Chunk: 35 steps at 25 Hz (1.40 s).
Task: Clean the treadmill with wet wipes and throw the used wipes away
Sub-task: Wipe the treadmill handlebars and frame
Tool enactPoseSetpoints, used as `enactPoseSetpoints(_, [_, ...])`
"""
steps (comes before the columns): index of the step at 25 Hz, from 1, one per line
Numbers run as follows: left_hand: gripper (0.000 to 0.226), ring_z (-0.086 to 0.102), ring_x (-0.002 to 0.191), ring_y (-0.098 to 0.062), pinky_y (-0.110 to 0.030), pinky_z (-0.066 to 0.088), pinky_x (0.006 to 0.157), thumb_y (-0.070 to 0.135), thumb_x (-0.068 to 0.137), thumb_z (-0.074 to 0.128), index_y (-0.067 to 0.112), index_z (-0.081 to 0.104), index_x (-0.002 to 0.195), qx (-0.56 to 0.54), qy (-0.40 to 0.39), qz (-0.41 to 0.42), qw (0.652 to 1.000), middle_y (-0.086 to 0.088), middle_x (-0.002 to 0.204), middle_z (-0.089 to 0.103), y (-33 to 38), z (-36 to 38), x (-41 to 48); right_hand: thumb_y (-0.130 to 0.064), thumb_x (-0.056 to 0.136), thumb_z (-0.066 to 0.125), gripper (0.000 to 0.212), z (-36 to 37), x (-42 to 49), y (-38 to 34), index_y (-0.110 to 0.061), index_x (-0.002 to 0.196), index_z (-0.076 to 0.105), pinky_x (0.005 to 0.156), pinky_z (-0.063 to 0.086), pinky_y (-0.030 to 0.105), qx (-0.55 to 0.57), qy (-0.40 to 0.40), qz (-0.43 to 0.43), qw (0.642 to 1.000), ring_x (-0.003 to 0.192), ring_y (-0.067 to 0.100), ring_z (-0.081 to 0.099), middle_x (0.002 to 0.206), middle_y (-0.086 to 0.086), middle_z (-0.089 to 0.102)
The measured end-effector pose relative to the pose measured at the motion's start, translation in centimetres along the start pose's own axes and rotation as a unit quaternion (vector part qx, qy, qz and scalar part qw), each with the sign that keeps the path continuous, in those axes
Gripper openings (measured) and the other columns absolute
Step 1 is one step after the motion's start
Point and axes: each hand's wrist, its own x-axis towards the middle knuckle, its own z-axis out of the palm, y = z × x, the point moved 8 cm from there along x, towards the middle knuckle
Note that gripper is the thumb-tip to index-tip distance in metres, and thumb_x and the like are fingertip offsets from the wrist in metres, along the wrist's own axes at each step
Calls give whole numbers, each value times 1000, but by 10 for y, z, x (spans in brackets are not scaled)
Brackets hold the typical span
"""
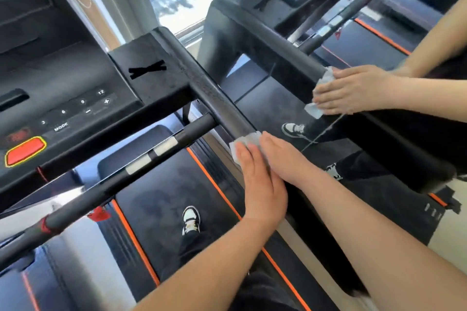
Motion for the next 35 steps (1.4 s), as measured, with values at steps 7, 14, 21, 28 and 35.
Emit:
enactPoseSetpoints(7, [68, 52, 115, 11, -15, 40, 106, 25, 106, 42, 27, -3, 157, -215, 38, -219, 951, 16, 123, 53, -30, -37, 59, -16, 107, 29, 28, -5, 72, -33, -17, 81, 39, 82, 35, 37, 12, 11, 56, 998, 97, 25, 50, 105, 13, 57])
enactPoseSetpoints(14, [75, 32, 145, 0, -30, 19, 125, 51, 95, 34, 31, 3, 160, -241, 58, -253, 935, 10, 161, 32, -31, -20, 34, -30, 111, 22, 44, -7, 37, 22, -2, 117, 56, 94, 36, 36, -38, -32, 134, 990, 125, 33, 52, 138, 19, 56])
enactPoseSetpoints(21, [71, 17, 154, -14, -40, 13, 126, 53, 104, 25, 28, -5, 163, -242, 71, -305, 918, 11, 169, 10, -33, -15, 35, -56, 106, 21, 67, -11, -48, 106, -11, 147, 49, 115, 29, 36, 21, -43, 231, 972, 141, 27, 42, 155, 11, 45])
enactPoseSetpoints(28, [73, 57, 127, -31, -37, 42, 106, 66, 93, 54, 13, 44, 142, -211, -169, -449, 852, -9, 138, 57, 2, 107, -162, -60, 101, 25, 63, -16, -154, 186, -26, 115, 77, 111, 39, 36, 74, -28, 252, 964, 120, 11, 62, 127, -3, 71])
enactPoseSetpoints(35, [108, 61, 124, -21, -49, 41, 113, 70, 44, 89, 28, 56, 138, -290, -234, -494, 786, 2, 128, 70, -25, 153, -211, -56, 100, 34, 47, 1, -248, 232, -34, 104, 76, 100, 46, 35, 213, 140, 271, 928, 107, 6, 65, 106, -14, 75])
